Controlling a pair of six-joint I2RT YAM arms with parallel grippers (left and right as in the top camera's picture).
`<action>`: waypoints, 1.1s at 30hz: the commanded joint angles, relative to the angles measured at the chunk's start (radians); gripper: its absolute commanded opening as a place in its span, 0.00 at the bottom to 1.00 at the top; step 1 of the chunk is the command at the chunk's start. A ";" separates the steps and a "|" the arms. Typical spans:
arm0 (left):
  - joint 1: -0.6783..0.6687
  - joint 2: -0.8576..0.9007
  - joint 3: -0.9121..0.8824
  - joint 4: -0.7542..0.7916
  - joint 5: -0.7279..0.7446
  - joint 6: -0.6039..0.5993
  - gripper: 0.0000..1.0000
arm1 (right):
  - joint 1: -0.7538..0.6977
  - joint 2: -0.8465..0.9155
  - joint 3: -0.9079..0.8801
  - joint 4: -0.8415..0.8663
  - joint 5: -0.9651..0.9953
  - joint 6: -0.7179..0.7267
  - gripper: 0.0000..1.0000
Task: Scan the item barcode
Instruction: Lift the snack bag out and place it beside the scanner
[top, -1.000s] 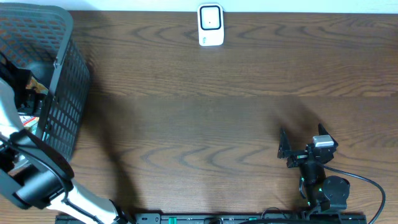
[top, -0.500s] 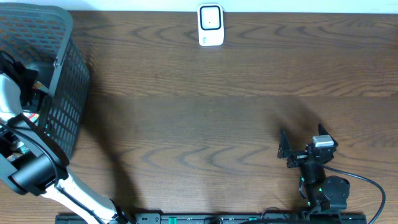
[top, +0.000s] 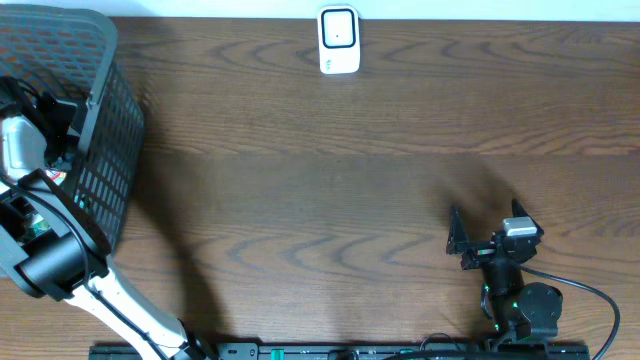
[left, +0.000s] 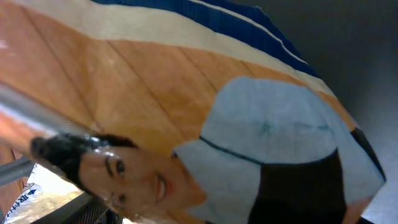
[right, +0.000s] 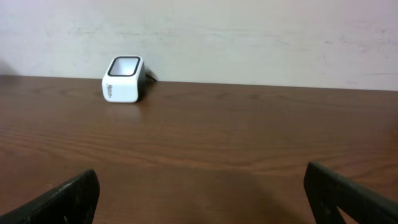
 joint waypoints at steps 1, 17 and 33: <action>0.003 0.012 -0.008 0.001 0.009 -0.004 0.75 | 0.009 -0.006 -0.001 -0.005 0.004 0.018 0.99; 0.022 -0.049 0.002 -0.040 0.005 -0.267 0.07 | 0.009 -0.006 -0.002 -0.004 0.004 0.018 0.99; 0.021 -0.642 0.050 0.207 0.270 -0.581 0.07 | 0.009 -0.006 -0.001 -0.004 0.004 0.018 0.99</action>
